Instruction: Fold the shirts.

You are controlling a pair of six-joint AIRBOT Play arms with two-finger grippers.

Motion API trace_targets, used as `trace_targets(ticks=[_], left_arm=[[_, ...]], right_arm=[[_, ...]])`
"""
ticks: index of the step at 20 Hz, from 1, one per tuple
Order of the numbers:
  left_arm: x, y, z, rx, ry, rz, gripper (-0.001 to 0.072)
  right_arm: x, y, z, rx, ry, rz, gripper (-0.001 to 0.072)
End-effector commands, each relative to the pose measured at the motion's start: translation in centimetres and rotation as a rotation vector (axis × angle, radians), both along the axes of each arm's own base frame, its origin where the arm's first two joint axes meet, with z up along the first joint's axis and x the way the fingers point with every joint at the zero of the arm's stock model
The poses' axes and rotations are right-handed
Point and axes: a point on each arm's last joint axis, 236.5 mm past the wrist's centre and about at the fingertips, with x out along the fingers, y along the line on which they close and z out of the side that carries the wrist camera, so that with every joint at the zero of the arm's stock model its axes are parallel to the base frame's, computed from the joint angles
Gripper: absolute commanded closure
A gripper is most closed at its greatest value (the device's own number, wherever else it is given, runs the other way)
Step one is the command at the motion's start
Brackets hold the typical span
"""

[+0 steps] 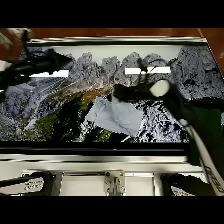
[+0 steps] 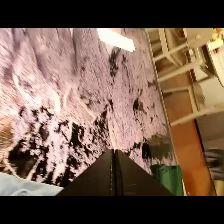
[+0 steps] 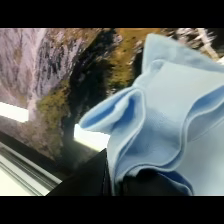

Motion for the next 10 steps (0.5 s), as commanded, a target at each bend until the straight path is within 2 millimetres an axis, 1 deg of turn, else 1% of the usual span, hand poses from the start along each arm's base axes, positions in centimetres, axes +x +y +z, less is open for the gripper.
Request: trace_targets(ticks=[1,2,3,4,5,6,7,8,10], left_arm=[[-3.5,4.4,3.4,0.065,-0.052,0.009,0.0673],[-4.2,4.3,3.2,0.093,-0.048,-0.011,0.0673],[-4.8,3.8,2.9,0.113,-0.040,-0.037,0.0673],[-5.3,3.2,2.6,0.121,-0.029,-0.066,0.0673],[-5.6,2.7,2.2,0.133,-0.021,-0.087,0.0673],[-5.8,2.3,1.8,0.150,-0.016,-0.101,0.0673],[-5.9,2.0,1.4,0.169,-0.012,-0.108,0.0673],[-6.0,1.9,1.1,0.185,-0.008,-0.112,0.0673],[-6.0,1.9,0.8,0.201,-0.005,-0.114,0.0673]], right_arm=[[1.2,6.4,-7.0,0.127,0.129,-0.120,0.0389],[1.3,7.2,-8.2,0.165,0.172,-0.142,0.0141],[1.4,7.6,-8.7,0.182,0.177,-0.136,0.0104],[1.7,7.3,-8.7,0.182,0.162,-0.129,0.0104],[2.1,6.6,-8.2,0.185,0.158,-0.127,0.0104],[2.3,5.7,-7.6,0.182,0.149,-0.104,0.0104],[2.2,4.3,-6.9,0.164,0.139,-0.060,0.0104],[1.9,2.6,-6.4,0.130,0.135,-0.015,0.0105],[0.3,-2.6,-5.9,0.004,0.150,0.090,0.0105]])
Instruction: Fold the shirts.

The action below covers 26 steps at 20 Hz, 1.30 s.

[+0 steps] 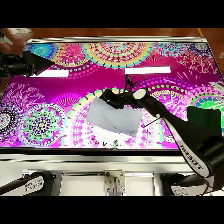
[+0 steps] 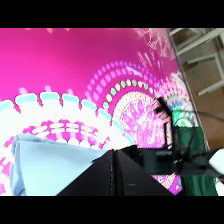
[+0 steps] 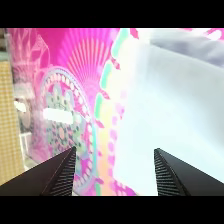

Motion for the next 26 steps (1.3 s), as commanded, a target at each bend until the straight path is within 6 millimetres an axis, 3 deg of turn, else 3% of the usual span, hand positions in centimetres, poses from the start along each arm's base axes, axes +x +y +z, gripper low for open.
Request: trace_targets(ticks=[1,4,5,6,8,10,13,17,21,22,24,26], left_arm=[[-0.5,-0.1,-0.8,0.047,0.012,-0.018,0.0673],[-0.6,-0.1,-0.8,0.047,0.012,-0.019,0.0673],[-0.6,-0.2,-0.8,0.047,0.014,-0.021,0.0673],[-0.7,-0.2,-0.9,0.047,0.016,-0.026,0.0673],[-0.9,-0.4,-0.9,0.047,0.021,-0.034,0.0673],[-0.9,-0.4,-0.9,0.047,0.020,-0.033,0.0673],[-0.8,-0.4,-0.9,0.041,0.028,-0.029,0.0673],[-0.8,-0.2,-1.1,0.051,0.030,-0.026,0.0673],[-0.8,-0.2,-1.1,0.048,0.035,-0.024,0.0673],[-0.8,-0.2,-1.2,0.053,0.036,-0.022,0.0673],[-0.8,-0.1,-1.4,0.063,0.038,-0.021,0.0673],[-0.8,0.0,-1.5,0.066,0.039,-0.020,0.0673]], right_arm=[[-3.3,-8.2,-0.4,-0.204,0.061,0.181,0.0105],[-6.9,-21.3,-3.1,-0.590,0.264,0.175,0.0104],[-8.1,-24.3,-3.8,-0.657,0.336,0.154,0.0104],[-9.0,-25.4,-4.5,-0.651,0.390,0.140,0.0104],[-10.4,-24.9,-6.4,-0.561,0.458,0.098,0.0104],[-10.3,-22.4,-8.0,-0.423,0.453,0.032,0.0095],[-10.3,-20.0,-10.2,-0.327,0.462,-0.002,0.0065],[-8.7,-16.4,-10.4,-0.125,0.470,-0.027,0.0065],[-8.1,-15.1,-11.0,-0.050,0.507,-0.055,0.0070],[-8.3,-14.9,-11.1,-0.055,0.505,-0.044,0.0100],[-8.2,-14.2,-10.9,-0.056,0.450,0.005,0.0637],[-7.7,-13.2,-8.7,-0.019,0.322,0.125,0.0638]])
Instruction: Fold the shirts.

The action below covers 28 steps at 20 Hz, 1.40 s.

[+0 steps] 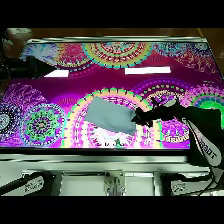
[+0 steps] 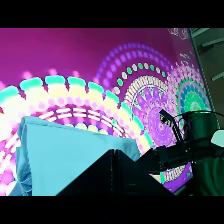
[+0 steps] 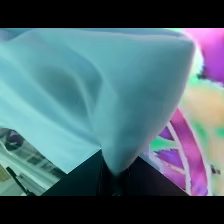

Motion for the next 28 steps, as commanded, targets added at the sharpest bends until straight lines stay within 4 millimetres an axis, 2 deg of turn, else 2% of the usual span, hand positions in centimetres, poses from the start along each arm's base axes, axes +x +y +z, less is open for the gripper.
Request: trace_targets(ticks=[1,2,4,6,7,8,10,13,15,17,21,24,27,28], left_arm=[[0.0,0.1,-0.2,0.008,0.002,0.002,0.0673],[0.0,0.1,-0.2,0.008,0.002,0.002,0.0673],[0.0,0.1,-0.2,0.009,0.001,0.002,0.0673],[0.0,0.2,-0.3,0.016,0.003,0.002,0.0672],[0.0,0.4,-0.5,0.027,0.005,0.004,0.0672],[0.0,0.5,-0.8,0.040,0.007,0.006,0.0672],[0.0,0.8,-1.2,0.061,0.011,0.010,0.0672],[0.0,0.8,-1.3,0.066,0.012,0.009,0.0672],[-0.3,0.7,-1.4,0.066,0.020,-0.002,0.0672],[-0.7,0.5,-1.5,0.067,0.032,-0.020,0.0672],[-1.2,0.2,-1.7,0.068,0.045,-0.040,0.0672],[-1.2,0.3,-1.7,0.074,0.036,-0.045,0.0672],[-1.2,0.2,-1.7,0.078,0.031,-0.049,0.0672],[-1.2,0.2,-1.7,0.078,0.032,-0.049,0.0672]], right_arm=[[1.4,1.3,3.3,0.077,-0.159,0.117,0.0638],[2.8,0.9,5.6,0.078,-0.223,0.121,0.0638],[6.3,-1.3,11.2,0.052,-0.373,0.080,0.0639],[9.3,-5.5,17.4,-0.002,-0.482,-0.032,0.0638],[10.2,-8.2,20.1,-0.044,-0.526,-0.090,0.0639],[10.6,-11.5,22.7,-0.096,-0.560,-0.157,0.0639],[10.2,-18.4,26.9,-0.194,-0.589,-0.302,0.0639],[7.4,-27.7,31.0,-0.309,-0.598,-0.514,0.0638],[4.6,-32.1,31.8,-0.359,-0.564,-0.615,0.0639],[1.4,-34.4,30.6,-0.385,-0.465,-0.651,0.0639],[-4.6,-35.2,27.1,-0.466,-0.243,-0.542,0.0639],[-6.9,-35.2,26.0,-0.498,-0.143,-0.508,0.0638],[-10.3,-36.3,24.7,-0.576,0.003,-0.494,0.0639],[-10.8,-36.5,24.6,-0.597,0.018,-0.498,0.0639]])
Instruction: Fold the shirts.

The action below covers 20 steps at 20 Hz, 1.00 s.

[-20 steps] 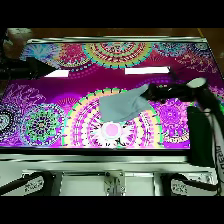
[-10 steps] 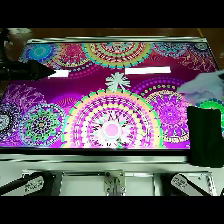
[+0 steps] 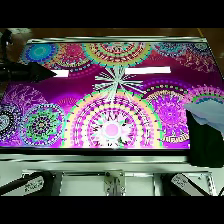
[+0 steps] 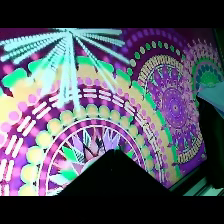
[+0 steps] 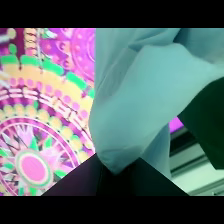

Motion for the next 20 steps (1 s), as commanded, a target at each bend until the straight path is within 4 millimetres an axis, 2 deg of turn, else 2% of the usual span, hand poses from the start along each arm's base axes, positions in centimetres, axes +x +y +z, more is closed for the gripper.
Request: trace_targets(ticks=[1,3,9,12,13,15,16,17,18,20], left_arm=[[-0.1,-0.1,0.0,0.004,-0.003,-0.009,0.0672],[-0.4,-0.2,-0.1,0.004,0.004,-0.018,0.0672],[-0.4,-0.2,-0.1,0.004,0.006,-0.021,0.0672],[-0.4,-0.2,-0.1,0.004,0.006,-0.021,0.0672],[-0.4,-0.2,-0.1,0.002,0.005,-0.021,0.0672],[-0.5,-0.3,0.1,-0.006,0.004,-0.023,0.0672],[-0.5,-0.3,0.1,-0.006,0.004,-0.023,0.0672],[-0.5,-0.3,0.1,-0.006,0.004,-0.023,0.0672],[-0.4,-0.3,0.1,-0.006,0.004,-0.022,0.0672],[-0.4,-0.3,0.1,-0.006,0.002,-0.020,0.0672]], right_arm=[[-4.0,-0.8,-1.3,-0.038,0.163,-0.032,0.0639],[-5.7,-0.8,-2.5,-0.049,0.225,-0.048,0.0639],[-13.8,0.4,-8.9,-0.073,0.511,-0.083,0.0639],[-14.8,1.1,-11.8,-0.082,0.518,-0.138,0.0638],[-15.4,1.0,-12.6,-0.093,0.540,-0.161,0.0611],[-17.0,-0.3,-13.3,-0.150,0.603,-0.222,0.0609],[-17.5,-1.3,-13.2,-0.193,0.623,-0.250,0.0435],[-18.0,-1.9,-12.9,-0.223,0.638,-0.249,0.0143],[-18.0,-2.4,-12.6,-0.244,0.637,-0.245,0.0065],[-16.9,-3.5,-11.2,-0.287,0.585,-0.250,0.0065]])
